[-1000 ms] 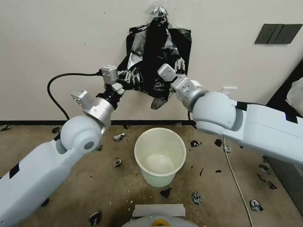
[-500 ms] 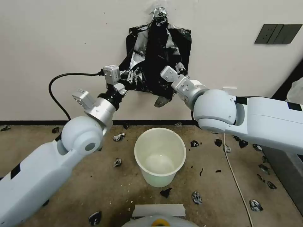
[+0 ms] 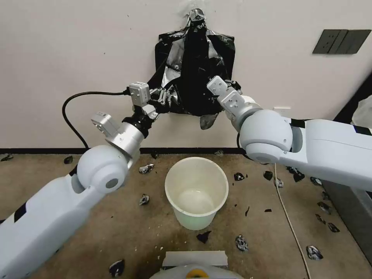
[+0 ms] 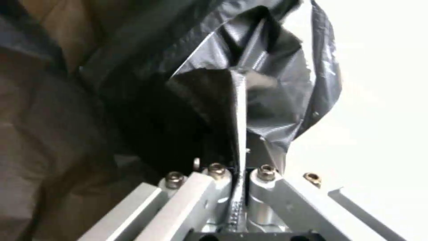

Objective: Place a trash bag onto the trash bin.

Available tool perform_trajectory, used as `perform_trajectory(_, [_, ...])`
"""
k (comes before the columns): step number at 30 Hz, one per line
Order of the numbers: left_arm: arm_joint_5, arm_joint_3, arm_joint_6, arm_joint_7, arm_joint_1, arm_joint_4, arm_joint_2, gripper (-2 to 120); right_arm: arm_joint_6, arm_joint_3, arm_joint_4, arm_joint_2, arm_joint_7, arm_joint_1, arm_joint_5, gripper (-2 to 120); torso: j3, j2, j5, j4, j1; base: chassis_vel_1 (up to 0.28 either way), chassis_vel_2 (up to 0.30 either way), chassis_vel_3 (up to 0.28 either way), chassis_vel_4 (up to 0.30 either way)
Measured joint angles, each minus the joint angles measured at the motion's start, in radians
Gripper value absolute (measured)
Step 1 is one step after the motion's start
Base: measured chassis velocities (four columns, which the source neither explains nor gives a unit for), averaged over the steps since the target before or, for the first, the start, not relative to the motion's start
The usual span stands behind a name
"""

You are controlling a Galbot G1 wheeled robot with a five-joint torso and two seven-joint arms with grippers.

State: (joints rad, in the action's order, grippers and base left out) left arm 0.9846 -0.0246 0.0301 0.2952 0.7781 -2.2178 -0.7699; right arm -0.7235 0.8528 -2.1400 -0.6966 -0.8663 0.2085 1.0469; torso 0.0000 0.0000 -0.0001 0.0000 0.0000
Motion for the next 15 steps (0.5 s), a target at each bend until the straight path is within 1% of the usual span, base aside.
perform_trajectory(3, [-0.002,-0.003,0.000,0.000,0.006,0.000,0.001,0,0.001,-0.026,0.002,0.000,0.000,-0.025,-0.004,0,0.000,0.000,0.0001,0.0000,0.000,0.000,0.000,0.000,0.000])
perform_trajectory(4, [-0.003,-0.009,0.000,0.000,0.015,-0.001,0.002,0,0.003,-0.082,0.004,-0.002,0.000,-0.081,-0.016,0,0.000,0.000,0.0000,0.0000,0.000,0.000,0.000,0.000,0.000])
perform_trajectory(5, [-0.007,-0.022,0.000,0.001,0.035,-0.001,0.004,0,0.052,-0.160,0.000,-0.006,0.013,-0.170,-0.028,0,0.000,0.000,0.0005,0.0000,0.000,0.000,0.000,0.000,0.000])
perform_trajectory(6, [-0.011,-0.035,-0.001,0.002,0.060,-0.003,0.005,0,0.118,-0.226,-0.014,-0.005,0.044,-0.248,-0.035,0,0.000,0.000,0.0001,0.0000,0.000,0.000,0.000,0.000,0.000])
perform_trajectory(7, [-0.011,-0.035,-0.001,0.002,0.060,-0.003,0.005,0,0.118,-0.226,-0.014,-0.005,0.044,-0.248,-0.035,0,0.000,0.000,0.0001,0.0000,0.000,0.000,0.000,0.000,0.000])
perform_trajectory(8, [-0.011,-0.043,-0.001,0.003,0.076,-0.008,0.005,0,0.157,-0.262,-0.024,-0.003,0.074,-0.287,-0.038,0,0.000,0.000,0.0003,0.0001,0.000,0.000,0.000,0.000,0.000])
perform_trajectory(9, [-0.016,-0.059,-0.006,0.004,0.105,-0.017,0.006,0,0.267,-0.330,-0.044,0.008,0.137,-0.359,-0.042,0,0.000,0.000,0.0001,0.0000,0.000,0.000,0.000,0.000,0.000])
perform_trajectory(10, [-0.024,-0.071,-0.011,0.004,0.126,-0.023,0.006,0,0.331,-0.396,-0.060,0.009,0.166,-0.414,-0.031,0,0.000,0.000,0.0000,0.0000,0.000,0.000,0.000,0.000,0.000])
perform_trajectory(11, [-0.027,-0.077,-0.013,0.004,0.139,-0.027,0.006,0,0.373,-0.447,-0.069,0.007,0.181,-0.458,-0.014,0,0.000,0.000,0.0001,0.0001,0.000,0.000,0.000,0.000,0.000])
perform_trajectory(12, [-0.027,-0.077,-0.013,0.004,0.139,-0.027,0.006,0,0.373,-0.447,-0.069,0.007,0.181,-0.458,-0.014,0,0.000,0.000,0.0001,0.0001,0.000,0.000,0.000,0.000,0.000])
perform_trajectory(15, [-0.031,-0.102,-0.020,0.008,0.179,-0.040,0.008,0,0.483,-0.613,-0.093,-0.005,0.233,-0.608,0.057,0,0.000,0.000,0.0002,0.0001,0.000,0.000,0.000,0.000,0.000])
